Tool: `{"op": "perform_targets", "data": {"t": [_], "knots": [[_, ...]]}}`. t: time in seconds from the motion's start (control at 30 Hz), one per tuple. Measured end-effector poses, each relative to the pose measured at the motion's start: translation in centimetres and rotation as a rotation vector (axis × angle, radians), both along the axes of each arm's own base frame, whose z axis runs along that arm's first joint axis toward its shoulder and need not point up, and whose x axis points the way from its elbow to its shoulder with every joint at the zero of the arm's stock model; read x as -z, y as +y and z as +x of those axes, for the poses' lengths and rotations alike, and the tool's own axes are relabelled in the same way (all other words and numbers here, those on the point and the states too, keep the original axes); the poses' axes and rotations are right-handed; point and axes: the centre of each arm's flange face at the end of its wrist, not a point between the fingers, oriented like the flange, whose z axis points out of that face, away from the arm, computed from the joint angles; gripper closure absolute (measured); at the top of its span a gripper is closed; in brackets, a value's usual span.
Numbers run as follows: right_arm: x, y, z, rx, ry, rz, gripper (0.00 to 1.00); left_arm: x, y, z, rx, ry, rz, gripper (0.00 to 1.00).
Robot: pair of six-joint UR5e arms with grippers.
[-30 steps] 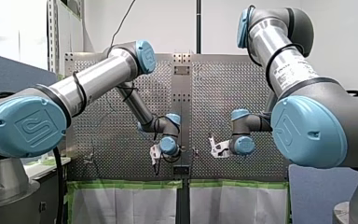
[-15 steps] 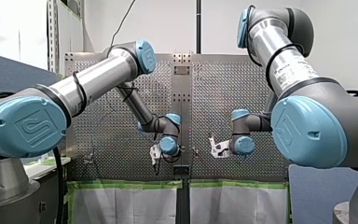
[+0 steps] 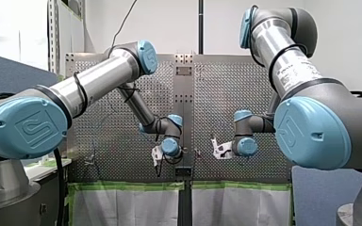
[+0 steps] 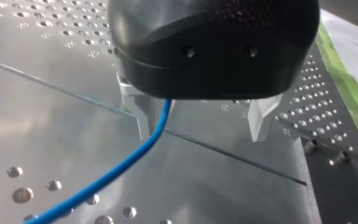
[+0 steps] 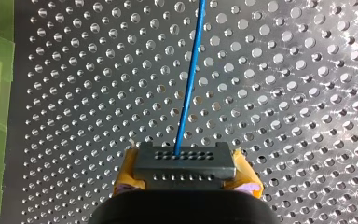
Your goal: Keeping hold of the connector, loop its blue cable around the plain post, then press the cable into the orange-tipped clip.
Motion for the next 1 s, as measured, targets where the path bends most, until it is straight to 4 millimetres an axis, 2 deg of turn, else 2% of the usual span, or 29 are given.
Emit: {"op": "perform_targets", "data": {"t": [1.0], "knots": [[0.0,0.0,0.0,0.0,0.0,0.0,1.0,0.1,1.5,0.5,-0.044,0.026,0.004,0.0]]}}
